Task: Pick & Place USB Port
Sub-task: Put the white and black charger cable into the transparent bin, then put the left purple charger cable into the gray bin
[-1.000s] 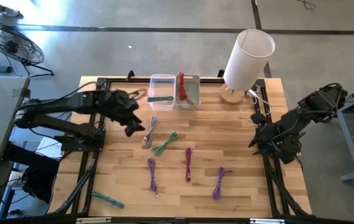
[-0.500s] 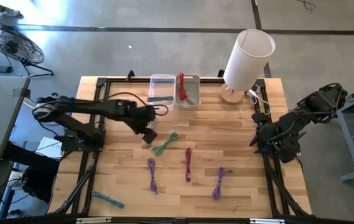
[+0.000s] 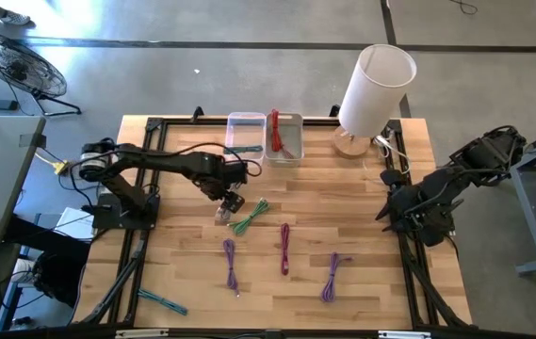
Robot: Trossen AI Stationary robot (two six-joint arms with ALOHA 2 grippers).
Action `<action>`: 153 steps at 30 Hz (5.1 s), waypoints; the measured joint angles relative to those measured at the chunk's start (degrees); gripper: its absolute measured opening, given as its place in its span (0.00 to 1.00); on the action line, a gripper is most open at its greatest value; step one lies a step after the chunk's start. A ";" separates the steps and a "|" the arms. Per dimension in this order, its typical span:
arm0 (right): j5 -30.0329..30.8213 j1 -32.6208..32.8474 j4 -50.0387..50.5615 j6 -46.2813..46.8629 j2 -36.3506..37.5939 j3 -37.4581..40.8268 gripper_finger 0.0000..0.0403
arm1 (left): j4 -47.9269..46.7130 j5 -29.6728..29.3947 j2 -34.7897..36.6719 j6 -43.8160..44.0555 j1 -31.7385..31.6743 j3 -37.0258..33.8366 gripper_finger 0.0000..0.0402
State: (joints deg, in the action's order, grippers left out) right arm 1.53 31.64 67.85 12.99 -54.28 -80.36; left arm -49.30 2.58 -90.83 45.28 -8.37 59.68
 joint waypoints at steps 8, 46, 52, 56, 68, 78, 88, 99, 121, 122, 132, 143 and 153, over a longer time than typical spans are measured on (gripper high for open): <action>-0.39 0.02 -0.06 1.08 -0.02 0.00 0.32 | 0.28 -1.02 -1.22 -1.51 -0.73 0.00 0.61; -1.06 0.02 0.40 1.53 -0.09 0.00 0.32 | 0.79 2.19 -11.63 -13.77 2.48 0.14 0.03; -1.06 0.02 0.71 1.03 -0.08 0.00 0.32 | 0.48 0.68 -3.05 -8.95 6.40 2.44 0.03; -0.78 0.03 0.92 -0.42 -0.07 0.00 0.32 | -0.17 -9.63 3.31 -7.01 9.16 8.15 0.03; 1.67 0.04 -2.10 -0.11 -0.09 0.00 0.32 | 2.26 -35.40 12.04 -8.07 0.25 24.78 0.03; 3.30 0.04 -3.66 0.15 -1.34 0.00 0.32 | 12.41 -19.74 8.62 -9.48 -14.72 24.98 0.03; 4.22 0.04 -3.78 3.99 -2.51 0.09 0.32 | 5.83 -10.58 0.28 -10.76 -22.51 24.98 0.03; 4.34 0.02 -5.59 3.52 -2.49 6.74 0.32 | 7.41 -4.28 -6.61 -11.15 -23.47 24.96 0.03; 2.89 0.04 -5.53 4.09 -1.14 7.41 0.32 | 6.30 1.21 -13.14 -10.31 -24.25 24.98 0.03; 2.67 0.04 -5.53 4.14 -1.14 7.41 0.32 | 6.31 1.32 -13.27 -10.26 -24.25 24.98 0.03; 1.72 0.04 -5.53 4.97 -1.14 7.38 0.32 | 4.71 0.12 -13.36 -8.62 -24.25 25.03 0.09; 1.50 0.03 -5.55 4.81 -1.14 7.37 0.32 | 3.72 0.36 -13.36 -9.22 -24.25 25.03 0.28; -2.18 0.02 -6.15 4.94 -1.14 7.37 0.32 | 6.43 14.82 -12.83 -20.71 -26.67 25.46 0.45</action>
State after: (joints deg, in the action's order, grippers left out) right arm -0.65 31.66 61.70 17.93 -55.42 -72.99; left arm -42.87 17.40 -103.66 24.57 -35.04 85.14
